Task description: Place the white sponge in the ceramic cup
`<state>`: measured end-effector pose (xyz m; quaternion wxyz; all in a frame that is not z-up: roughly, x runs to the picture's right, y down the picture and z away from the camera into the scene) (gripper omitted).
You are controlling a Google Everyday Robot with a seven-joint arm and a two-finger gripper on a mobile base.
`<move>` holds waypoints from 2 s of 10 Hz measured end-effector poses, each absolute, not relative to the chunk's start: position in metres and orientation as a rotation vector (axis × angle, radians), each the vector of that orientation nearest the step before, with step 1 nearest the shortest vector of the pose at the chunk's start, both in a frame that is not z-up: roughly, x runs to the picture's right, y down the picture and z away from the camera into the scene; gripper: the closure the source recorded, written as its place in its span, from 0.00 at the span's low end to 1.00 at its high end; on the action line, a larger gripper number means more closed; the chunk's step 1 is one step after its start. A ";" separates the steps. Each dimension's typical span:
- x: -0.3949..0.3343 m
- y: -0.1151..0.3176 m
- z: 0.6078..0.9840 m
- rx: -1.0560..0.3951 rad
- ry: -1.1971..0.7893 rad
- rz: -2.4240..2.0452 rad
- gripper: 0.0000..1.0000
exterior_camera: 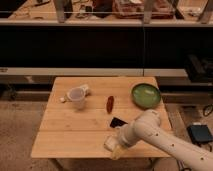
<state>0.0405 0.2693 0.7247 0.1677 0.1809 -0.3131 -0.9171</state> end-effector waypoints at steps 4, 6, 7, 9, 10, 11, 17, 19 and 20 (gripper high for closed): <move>0.037 0.297 0.737 0.477 -0.940 -2.614 0.20; 0.040 0.306 0.749 0.443 -0.940 -2.609 0.20; 0.042 0.308 0.754 0.429 -0.936 -2.604 0.20; 0.055 0.304 0.767 0.380 -0.899 -2.588 0.20; 0.061 0.303 0.773 0.356 -0.886 -2.580 0.20; 0.064 0.302 0.777 0.344 -0.880 -2.576 0.21; 0.053 0.287 0.778 0.395 -0.853 -2.531 0.79; 0.046 0.258 0.773 0.453 -0.805 -2.500 0.95; 0.044 0.232 0.767 0.494 -0.756 -2.476 0.98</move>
